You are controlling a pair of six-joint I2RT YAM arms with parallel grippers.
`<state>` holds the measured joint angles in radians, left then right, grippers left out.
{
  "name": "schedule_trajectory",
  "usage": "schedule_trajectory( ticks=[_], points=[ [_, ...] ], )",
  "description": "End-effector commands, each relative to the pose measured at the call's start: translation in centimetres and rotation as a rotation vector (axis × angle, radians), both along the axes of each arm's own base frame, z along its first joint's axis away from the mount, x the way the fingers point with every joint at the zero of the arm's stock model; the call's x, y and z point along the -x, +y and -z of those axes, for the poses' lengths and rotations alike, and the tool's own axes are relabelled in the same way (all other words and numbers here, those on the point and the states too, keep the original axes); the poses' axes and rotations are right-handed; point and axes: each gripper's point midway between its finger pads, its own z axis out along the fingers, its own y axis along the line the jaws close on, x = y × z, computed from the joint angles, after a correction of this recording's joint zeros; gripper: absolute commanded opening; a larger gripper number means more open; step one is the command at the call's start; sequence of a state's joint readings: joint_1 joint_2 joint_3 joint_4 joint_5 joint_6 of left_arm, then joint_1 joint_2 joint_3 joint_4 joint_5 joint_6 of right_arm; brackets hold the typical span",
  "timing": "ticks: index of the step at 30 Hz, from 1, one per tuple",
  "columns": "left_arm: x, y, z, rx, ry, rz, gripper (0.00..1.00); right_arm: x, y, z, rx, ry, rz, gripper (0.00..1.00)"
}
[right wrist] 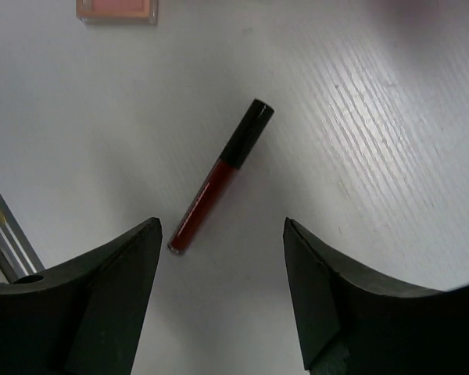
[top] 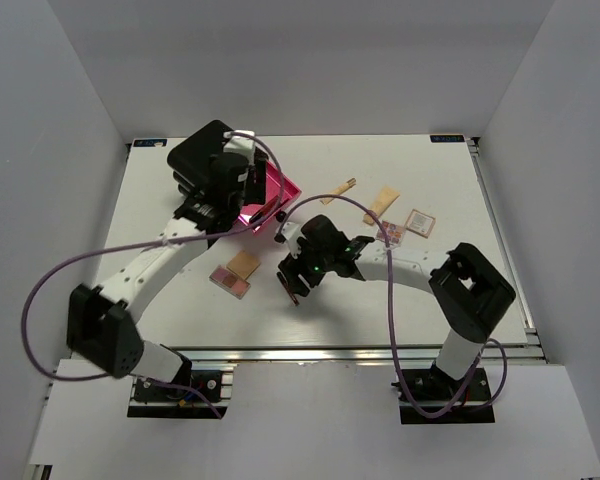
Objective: Organize the makeup
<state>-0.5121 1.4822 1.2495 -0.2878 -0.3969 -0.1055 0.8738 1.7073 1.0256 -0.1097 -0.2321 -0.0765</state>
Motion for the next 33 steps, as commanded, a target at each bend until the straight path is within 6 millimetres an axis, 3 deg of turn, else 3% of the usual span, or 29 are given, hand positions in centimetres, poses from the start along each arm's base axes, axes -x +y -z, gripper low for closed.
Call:
schedule_trajectory(
  ticks=[1,8,10,12,13,16,25,28,31,33],
  points=[
    [3.5,2.2,-6.2,0.214,-0.14,-0.092,0.81,-0.9,2.1,-1.5,-0.022,-0.03,0.049,0.69],
    [9.3,5.7,-4.3,0.39,-0.121,-0.231,0.87,-2.2,3.5,1.4,0.12,-0.071,0.107,0.68],
    [10.6,6.6,-2.7,0.419,-0.1,-0.275,0.88,-2.1,3.5,2.1,0.147,-0.088,0.115,0.67],
    [11.9,7.4,-2.8,0.463,-0.123,-0.298,0.89,-1.7,3.8,2.3,0.16,-0.105,0.109,0.65],
    [12.5,7.8,-1.5,0.461,-0.105,-0.314,0.89,-1.5,3.8,2.6,0.17,-0.109,0.102,0.64],
    [13.8,8.8,-1.5,0.519,-0.132,-0.347,0.89,-1.2,3.6,3.2,0.205,-0.133,0.103,0.59],
    [15.8,10.0,0.4,0.564,-0.122,-0.396,0.9,-0.2,0.8,5.4,0.316,-0.147,0.048,0.32],
    [16.1,9.8,1.8,0.585,-0.091,-0.402,0.9,0.6,-0.2,5.8,0.328,-0.152,0.004,0.22],
    [16.3,9.2,3.6,0.621,-0.055,-0.404,0.91,1.3,-0.6,5.2,0.304,-0.165,-0.059,0.03],
    [16.5,8.8,4.7,0.644,-0.033,-0.4,0.91,2.0,-1.0,5.4,0.29,-0.173,-0.105,0.0]
  ],
)
